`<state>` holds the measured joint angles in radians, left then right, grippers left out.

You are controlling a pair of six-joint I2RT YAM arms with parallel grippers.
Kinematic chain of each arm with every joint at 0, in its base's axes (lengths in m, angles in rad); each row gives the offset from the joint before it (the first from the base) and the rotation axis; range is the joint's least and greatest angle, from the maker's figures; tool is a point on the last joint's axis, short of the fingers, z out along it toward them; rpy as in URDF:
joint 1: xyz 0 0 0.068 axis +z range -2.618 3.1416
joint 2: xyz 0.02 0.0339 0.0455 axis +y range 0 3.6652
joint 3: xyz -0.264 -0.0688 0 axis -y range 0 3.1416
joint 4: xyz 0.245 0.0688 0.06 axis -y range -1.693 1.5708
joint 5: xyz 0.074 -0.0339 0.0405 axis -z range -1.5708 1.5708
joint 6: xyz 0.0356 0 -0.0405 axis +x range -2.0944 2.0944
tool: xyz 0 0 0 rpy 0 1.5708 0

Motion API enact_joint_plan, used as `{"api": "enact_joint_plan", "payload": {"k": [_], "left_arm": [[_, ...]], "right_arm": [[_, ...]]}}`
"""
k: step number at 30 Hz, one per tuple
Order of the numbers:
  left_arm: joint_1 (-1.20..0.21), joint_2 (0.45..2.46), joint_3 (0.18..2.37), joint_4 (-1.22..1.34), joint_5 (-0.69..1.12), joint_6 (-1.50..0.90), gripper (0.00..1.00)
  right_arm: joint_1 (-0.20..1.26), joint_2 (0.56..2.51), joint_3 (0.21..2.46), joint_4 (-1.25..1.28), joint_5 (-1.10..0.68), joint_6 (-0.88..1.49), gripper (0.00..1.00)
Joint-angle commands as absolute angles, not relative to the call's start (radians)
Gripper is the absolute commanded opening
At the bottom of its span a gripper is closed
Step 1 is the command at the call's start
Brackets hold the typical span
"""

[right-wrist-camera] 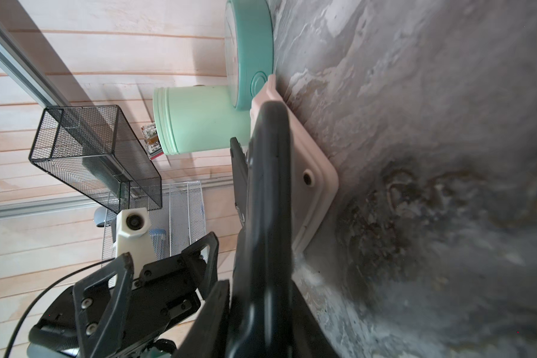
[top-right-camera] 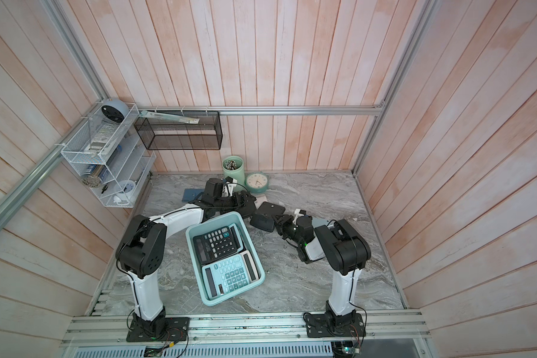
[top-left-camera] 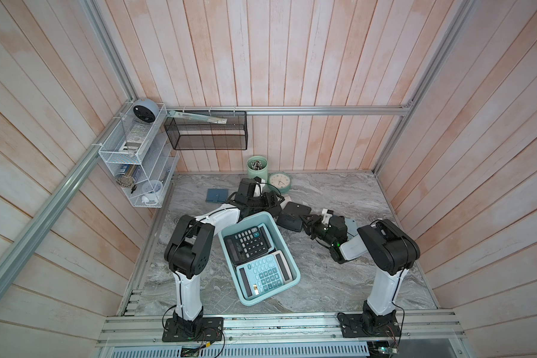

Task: Put the calculator in the storage box
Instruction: Pick up the calculator from the center of the board.

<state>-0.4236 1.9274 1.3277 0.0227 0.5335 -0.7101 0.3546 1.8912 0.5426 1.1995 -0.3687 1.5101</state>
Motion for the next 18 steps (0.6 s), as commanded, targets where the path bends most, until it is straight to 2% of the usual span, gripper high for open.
{"api": "enact_joint_plan", "payload": {"k": [1, 12, 18], "left_arm": [[-0.422, 1.845, 1.368, -0.023, 0.482, -0.647, 0.91], [-0.393, 1.840, 1.405, -0.076, 0.403, -0.581, 0.94], [-0.360, 1.874, 1.466, -0.124, 0.309, -0.529, 0.95]], "right_arm": [[0.332, 1.828, 0.526, 1.190, -0.395, 1.483, 0.18], [0.273, 1.689, 0.526, 0.989, -0.435, 1.392, 0.18], [0.265, 1.587, 0.568, 0.800, -0.452, 1.318, 0.18]]}}
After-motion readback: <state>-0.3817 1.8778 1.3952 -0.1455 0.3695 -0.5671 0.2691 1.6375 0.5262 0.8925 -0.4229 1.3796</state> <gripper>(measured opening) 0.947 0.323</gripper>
